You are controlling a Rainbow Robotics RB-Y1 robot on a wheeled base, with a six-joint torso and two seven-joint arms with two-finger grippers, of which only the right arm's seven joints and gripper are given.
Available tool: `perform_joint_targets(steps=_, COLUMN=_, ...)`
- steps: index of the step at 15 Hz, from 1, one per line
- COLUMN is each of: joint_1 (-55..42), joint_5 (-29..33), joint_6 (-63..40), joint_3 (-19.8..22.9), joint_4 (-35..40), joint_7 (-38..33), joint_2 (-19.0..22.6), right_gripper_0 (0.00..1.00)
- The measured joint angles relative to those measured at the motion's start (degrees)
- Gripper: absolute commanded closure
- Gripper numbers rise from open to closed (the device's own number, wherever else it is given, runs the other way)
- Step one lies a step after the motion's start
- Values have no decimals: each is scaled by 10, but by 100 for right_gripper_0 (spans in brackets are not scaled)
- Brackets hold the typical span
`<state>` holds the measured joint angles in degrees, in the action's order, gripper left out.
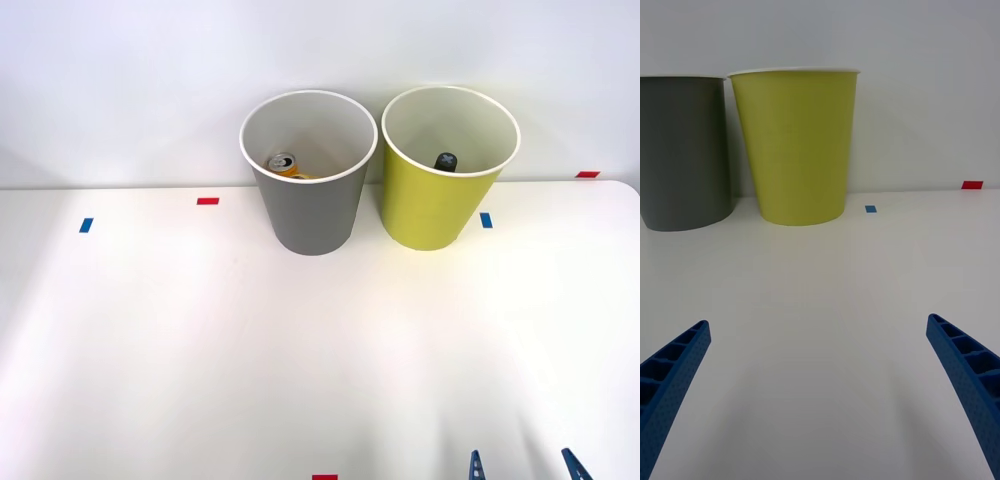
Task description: Put cans in the gray bin, plastic bottles in the light green bin
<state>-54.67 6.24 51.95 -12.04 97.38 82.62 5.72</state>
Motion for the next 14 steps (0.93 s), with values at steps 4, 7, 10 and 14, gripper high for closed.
perform_joint_targets(steps=4, joint_1=0, joint_5=0, joint_6=0, joint_3=0, joint_4=0, joint_7=0, joint_2=0, right_gripper_0=0)
perform_joint_targets(steps=7, joint_1=0, joint_5=0, joint_6=0, joint_3=0, joint_4=0, joint_7=0, joint_2=0, right_gripper_0=0)
perform_joint_targets(steps=10, joint_1=0, joint_5=0, joint_6=0, joint_3=0, joint_4=0, joint_7=0, joint_2=0, right_gripper_0=0)
perform_joint_targets(steps=14, joint_1=0, joint_5=0, joint_6=0, joint_3=0, joint_4=0, joint_7=0, joint_2=0, right_gripper_0=0)
